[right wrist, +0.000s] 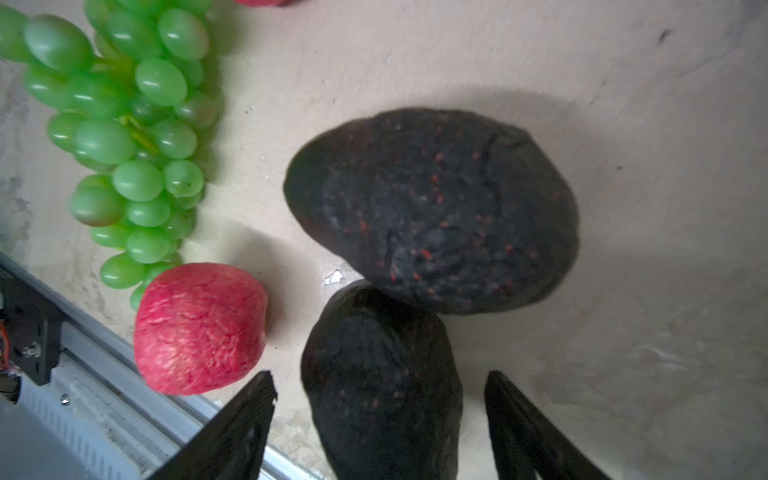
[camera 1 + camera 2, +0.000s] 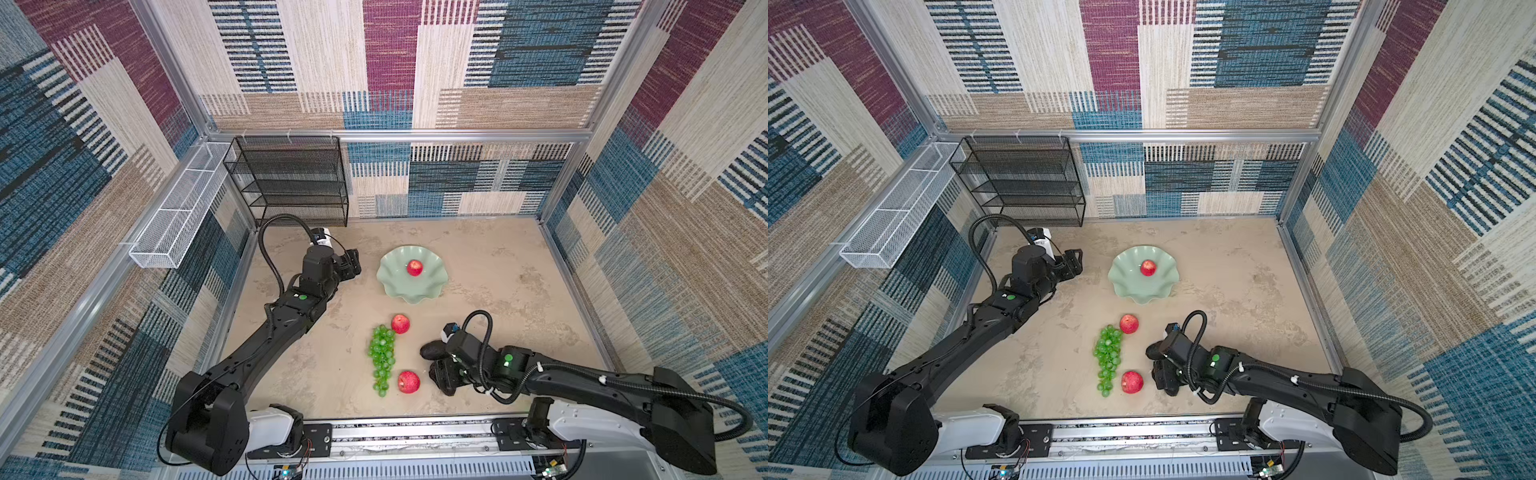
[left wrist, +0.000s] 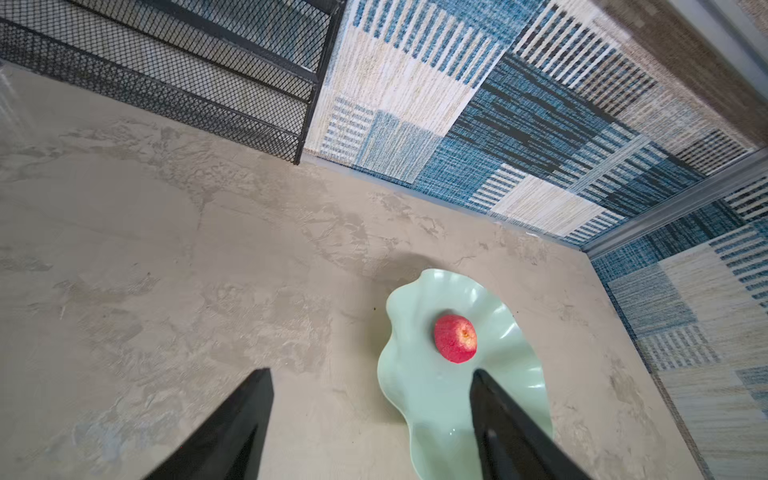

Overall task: Place and organize the fake fruits in the fruit bowl
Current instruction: 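Grasp the farther avocado with the right gripper while the left arm withdraws, then carry the avocado with the right gripper into the green bowl and release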

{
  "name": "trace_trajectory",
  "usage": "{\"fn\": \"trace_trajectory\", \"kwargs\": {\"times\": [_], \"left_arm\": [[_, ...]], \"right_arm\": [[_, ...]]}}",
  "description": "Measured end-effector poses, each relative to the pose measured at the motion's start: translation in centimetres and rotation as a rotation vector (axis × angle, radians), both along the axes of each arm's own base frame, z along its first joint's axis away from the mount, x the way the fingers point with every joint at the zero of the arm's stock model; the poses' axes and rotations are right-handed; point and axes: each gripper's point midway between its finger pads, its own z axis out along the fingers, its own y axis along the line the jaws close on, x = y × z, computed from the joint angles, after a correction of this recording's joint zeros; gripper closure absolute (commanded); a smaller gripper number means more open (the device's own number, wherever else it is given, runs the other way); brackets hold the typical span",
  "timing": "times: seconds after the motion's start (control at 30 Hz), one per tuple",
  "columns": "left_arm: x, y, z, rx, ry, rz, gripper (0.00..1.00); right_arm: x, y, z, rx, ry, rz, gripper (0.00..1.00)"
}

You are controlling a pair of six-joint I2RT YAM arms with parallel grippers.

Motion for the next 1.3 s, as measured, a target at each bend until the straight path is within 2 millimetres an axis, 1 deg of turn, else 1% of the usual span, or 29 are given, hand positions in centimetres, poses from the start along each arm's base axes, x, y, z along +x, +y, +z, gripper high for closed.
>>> {"fn": "trace_trajectory", "kwargs": {"times": [0.07, 0.17, 0.3, 0.4, 0.5, 0.57, 0.63, 0.67, 0.77, 0.8, 0.87, 0.93, 0.97, 1.0, 1.07, 1.17, 1.23, 1.3], "left_arm": [[-0.2, 0.7, -0.2, -0.009, 0.004, 0.016, 0.22], [-0.3, 1.5, -0.2, -0.022, 0.000, 0.038, 0.22], [-0.4, 1.9, -0.4, -0.032, 0.004, 0.046, 0.22], [-0.5, 2.2, -0.9, -0.043, 0.017, 0.046, 0.22], [-0.5, 2.7, -1.5, -0.050, 0.030, 0.061, 0.22], [-0.5, 2.9, -1.8, -0.058, 0.040, 0.058, 0.22], [-0.5, 3.0, -2.0, -0.065, 0.045, 0.062, 0.22], [-0.5, 3.1, -2.0, -0.069, 0.046, 0.066, 0.22], [-0.8, 3.3, -2.0, -0.079, 0.046, 0.067, 0.22], [-1.0, 3.3, -1.9, -0.081, 0.044, 0.064, 0.22], [-1.3, 3.3, -1.9, -0.088, 0.044, 0.057, 0.22], [-1.6, 3.5, -1.6, -0.090, 0.040, 0.059, 0.22], [-1.9, 3.5, -1.5, -0.091, 0.039, 0.058, 0.22], [-2.2, 3.6, -1.2, -0.091, 0.036, 0.058, 0.22], [-2.9, 4.0, -0.6, -0.089, 0.028, 0.061, 0.22], [-4.1, 4.7, 0.4, -0.070, 0.009, 0.066, 0.22], [-5.0, 5.3, 1.0, -0.056, -0.007, 0.078, 0.22], [-5.9, 5.7, 1.3, -0.042, -0.012, 0.081, 0.22]], "right_arm": [[0.0, 0.2, -0.6, -0.014, 0.006, 0.004, 0.33], [0.1, 0.2, -0.8, -0.018, 0.004, -0.003, 0.46], [0.1, -0.5, 0.0, -0.005, -0.017, -0.036, 0.57], [-0.1, -1.1, 1.6, 0.042, -0.039, -0.062, 0.59], [0.2, -1.3, 4.1, 0.075, -0.082, -0.075, 0.59], [1.1, -1.0, 6.1, 0.088, -0.127, -0.087, 0.59], [2.5, -0.2, 8.4, 0.097, -0.189, -0.090, 0.59], [3.0, 0.2, 9.1, 0.094, -0.211, -0.090, 0.58], [5.6, 1.8, 11.1, 0.073, -0.295, -0.087, 0.57], [6.8, 2.3, 11.7, 0.071, -0.322, -0.089, 0.57], [10.0, 3.1, 12.6, 0.077, -0.370, -0.113, 0.57], [13.9, 3.7, 13.4, 0.079, -0.419, -0.136, 0.57], [15.2, 3.9, 13.7, 0.073, -0.442, -0.140, 0.57], [17.0, 4.4, 14.1, 0.069, -0.473, -0.135, 0.57], [19.8, 5.7, 14.7, 0.079, -0.510, -0.107, 0.57], [23.9, 6.9, 14.2, 0.063, -0.542, -0.074, 0.57], [26.3, 7.4, 12.7, 0.034, -0.549, -0.056, 0.57], [27.9, 8.1, 11.1, 0.022, -0.537, -0.030, 0.57]]}}
